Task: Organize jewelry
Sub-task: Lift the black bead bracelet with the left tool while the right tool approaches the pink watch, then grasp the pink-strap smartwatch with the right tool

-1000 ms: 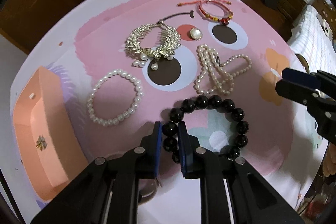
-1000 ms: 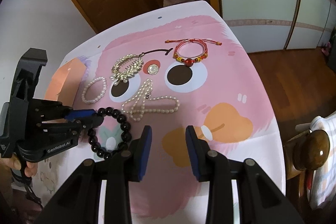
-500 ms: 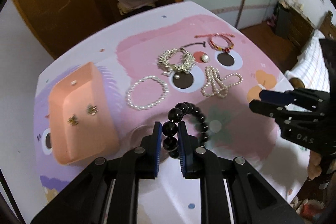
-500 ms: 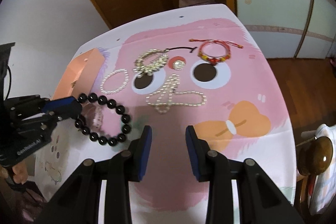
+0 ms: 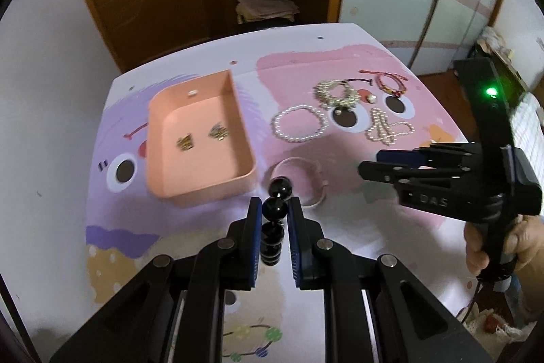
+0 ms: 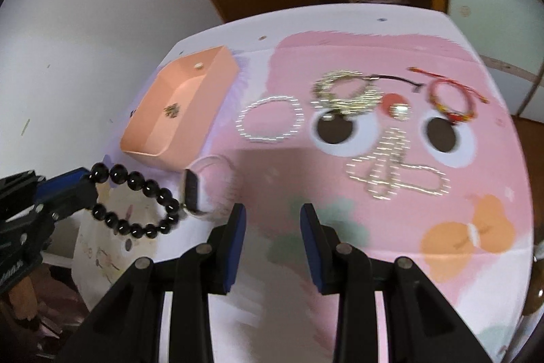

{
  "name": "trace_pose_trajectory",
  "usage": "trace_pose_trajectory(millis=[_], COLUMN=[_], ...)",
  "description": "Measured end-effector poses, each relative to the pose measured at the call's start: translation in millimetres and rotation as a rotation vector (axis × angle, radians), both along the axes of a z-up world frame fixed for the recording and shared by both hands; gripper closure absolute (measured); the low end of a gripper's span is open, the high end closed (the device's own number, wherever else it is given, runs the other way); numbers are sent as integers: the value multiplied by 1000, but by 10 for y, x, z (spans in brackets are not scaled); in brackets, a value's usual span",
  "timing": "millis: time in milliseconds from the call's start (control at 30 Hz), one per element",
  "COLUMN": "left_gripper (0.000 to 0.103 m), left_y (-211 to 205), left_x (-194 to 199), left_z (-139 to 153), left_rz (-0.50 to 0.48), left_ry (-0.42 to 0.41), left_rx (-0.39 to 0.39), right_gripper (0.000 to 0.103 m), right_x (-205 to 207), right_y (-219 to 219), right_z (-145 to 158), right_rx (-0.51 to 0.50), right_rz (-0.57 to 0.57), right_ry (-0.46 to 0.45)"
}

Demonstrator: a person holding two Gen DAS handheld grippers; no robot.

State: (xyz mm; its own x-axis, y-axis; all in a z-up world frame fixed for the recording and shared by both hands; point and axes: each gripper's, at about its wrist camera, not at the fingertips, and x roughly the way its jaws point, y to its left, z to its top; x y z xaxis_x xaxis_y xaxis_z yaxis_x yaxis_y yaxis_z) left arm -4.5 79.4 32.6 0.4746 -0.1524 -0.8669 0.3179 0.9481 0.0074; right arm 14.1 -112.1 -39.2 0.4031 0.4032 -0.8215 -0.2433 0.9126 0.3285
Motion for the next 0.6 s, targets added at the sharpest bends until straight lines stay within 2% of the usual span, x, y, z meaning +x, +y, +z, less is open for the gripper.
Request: trace_pose_trajectory(millis=[200, 433, 500, 567, 600], left_gripper=[91, 91, 91, 90, 90], left_y=[263, 384, 412, 440, 454], left_x=[8, 3, 5, 5, 9], left_z=[-53, -108, -110, -110, -110], left_rz=[45, 57, 60, 61, 62], left_ry=[1, 0, 0, -1, -2], left_rx=[-11, -41, -49, -56, -59], right_gripper=[70, 70, 70, 81, 90], right_x=[210, 452, 475, 458, 451], right_y=[367, 649, 726, 781, 806], right_z=[-83, -268, -262, -243, -245], right_rx=[-19, -116, -165, -221, -242], right_rz=[37, 41, 43, 43, 46], right_ry=[40, 105, 93, 86, 85])
